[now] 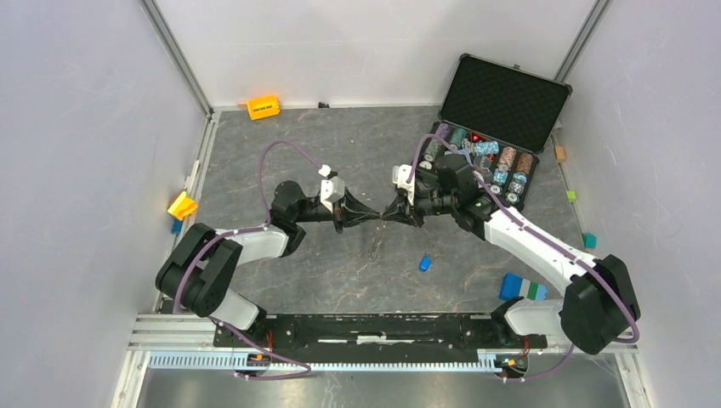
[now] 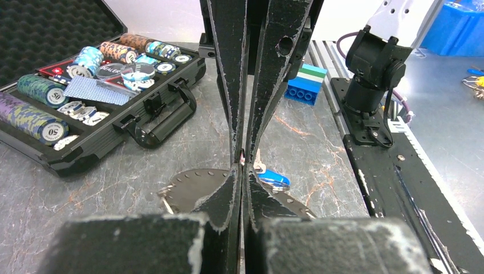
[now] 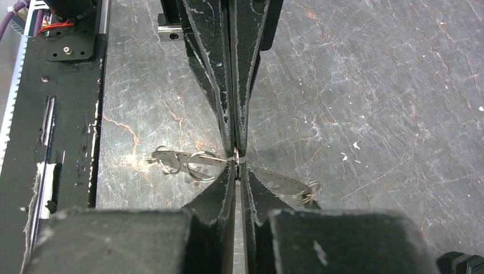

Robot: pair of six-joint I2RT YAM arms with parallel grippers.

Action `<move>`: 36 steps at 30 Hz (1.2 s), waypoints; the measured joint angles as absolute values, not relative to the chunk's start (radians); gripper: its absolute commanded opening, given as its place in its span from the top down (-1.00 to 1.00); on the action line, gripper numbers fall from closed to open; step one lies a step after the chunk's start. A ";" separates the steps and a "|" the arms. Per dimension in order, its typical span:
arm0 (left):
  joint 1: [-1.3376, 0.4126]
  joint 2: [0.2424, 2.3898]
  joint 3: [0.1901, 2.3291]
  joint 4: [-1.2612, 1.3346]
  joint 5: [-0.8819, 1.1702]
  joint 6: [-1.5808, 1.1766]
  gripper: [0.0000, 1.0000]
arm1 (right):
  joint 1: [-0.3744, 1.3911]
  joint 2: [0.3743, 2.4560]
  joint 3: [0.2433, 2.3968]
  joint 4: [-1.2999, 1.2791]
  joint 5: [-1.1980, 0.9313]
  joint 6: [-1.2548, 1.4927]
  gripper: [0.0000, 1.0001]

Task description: Put the keys on the keyring

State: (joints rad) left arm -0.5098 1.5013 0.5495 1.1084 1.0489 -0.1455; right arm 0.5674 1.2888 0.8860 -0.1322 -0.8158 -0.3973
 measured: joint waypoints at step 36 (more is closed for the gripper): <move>-0.573 1.514 0.757 0.168 0.935 0.546 -0.44 | 0.194 1.113 0.849 -0.193 -0.597 -0.370 1.00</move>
